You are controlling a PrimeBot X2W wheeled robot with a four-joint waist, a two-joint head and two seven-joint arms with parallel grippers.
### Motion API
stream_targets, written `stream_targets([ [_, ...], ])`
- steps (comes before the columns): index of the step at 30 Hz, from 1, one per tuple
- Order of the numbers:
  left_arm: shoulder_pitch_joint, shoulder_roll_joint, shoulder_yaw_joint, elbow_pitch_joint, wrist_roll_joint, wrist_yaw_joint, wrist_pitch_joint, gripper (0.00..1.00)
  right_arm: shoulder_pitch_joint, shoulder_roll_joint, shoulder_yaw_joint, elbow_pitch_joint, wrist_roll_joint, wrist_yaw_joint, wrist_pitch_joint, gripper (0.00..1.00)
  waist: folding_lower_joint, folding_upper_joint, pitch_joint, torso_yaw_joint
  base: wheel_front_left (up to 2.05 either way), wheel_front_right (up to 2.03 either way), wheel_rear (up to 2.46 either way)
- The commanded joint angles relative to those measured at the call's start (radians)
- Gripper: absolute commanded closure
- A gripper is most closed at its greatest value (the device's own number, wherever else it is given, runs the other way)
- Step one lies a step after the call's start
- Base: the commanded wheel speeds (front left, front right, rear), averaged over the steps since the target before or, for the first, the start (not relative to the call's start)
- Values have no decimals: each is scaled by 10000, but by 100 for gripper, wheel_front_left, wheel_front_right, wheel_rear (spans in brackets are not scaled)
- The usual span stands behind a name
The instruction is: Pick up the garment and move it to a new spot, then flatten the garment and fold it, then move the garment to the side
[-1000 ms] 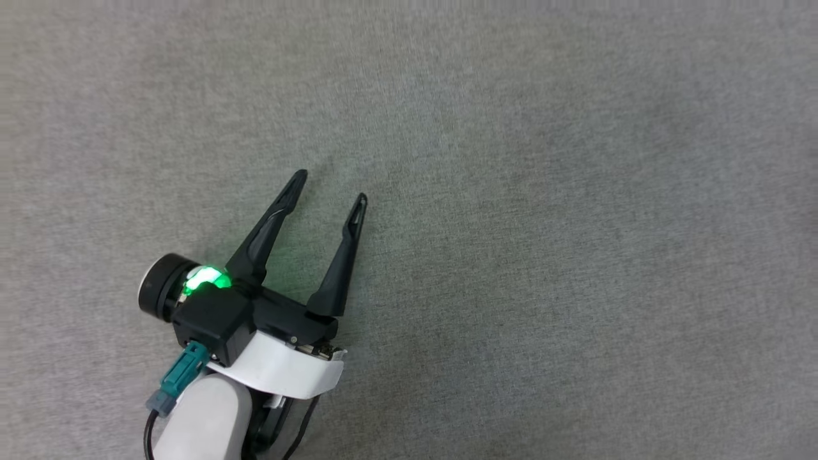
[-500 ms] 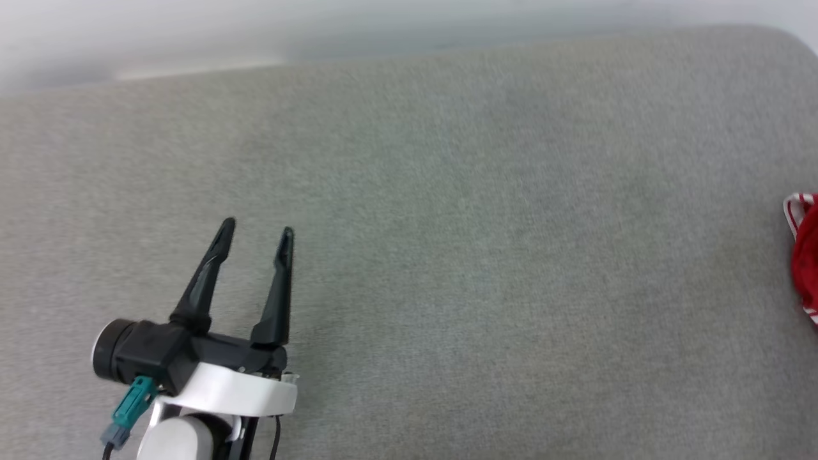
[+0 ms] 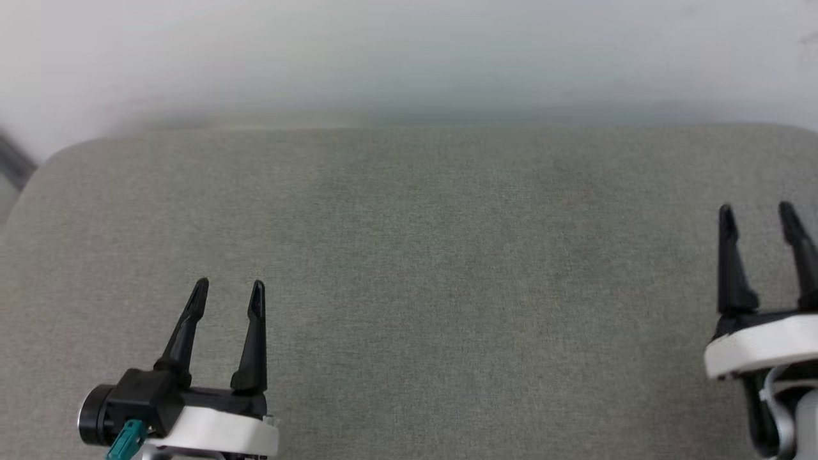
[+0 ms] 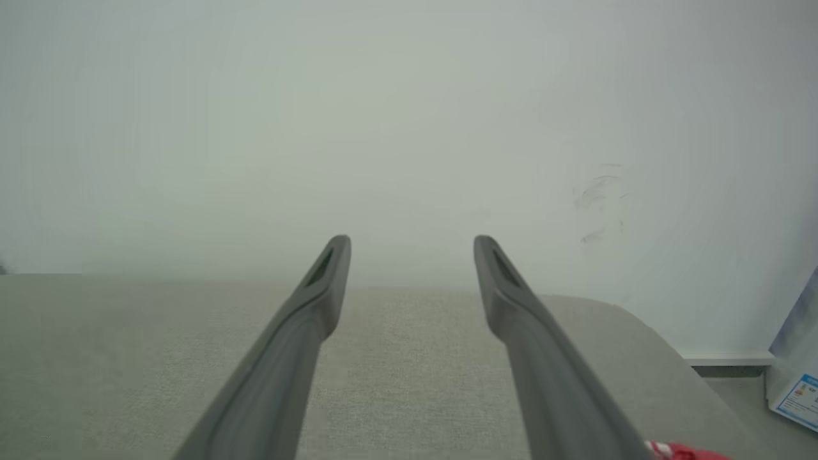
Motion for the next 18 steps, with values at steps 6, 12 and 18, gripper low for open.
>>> stream_targets([
  [6,431,-116,165,261,31,-48,-21,0,1074,403,518,669,449,-6,-1093,0,2,0,-361,124,0,0,0],
  [12,565,-166,126,544,129,-83,-21,0,1230,693,685,1047,519,-6,-1559,0,2,0,-373,55,0,0,0],
  [18,505,-189,216,512,231,-82,-21,0,1084,802,789,1133,494,-6,-1706,0,2,0,-324,14,0,0,0],
])
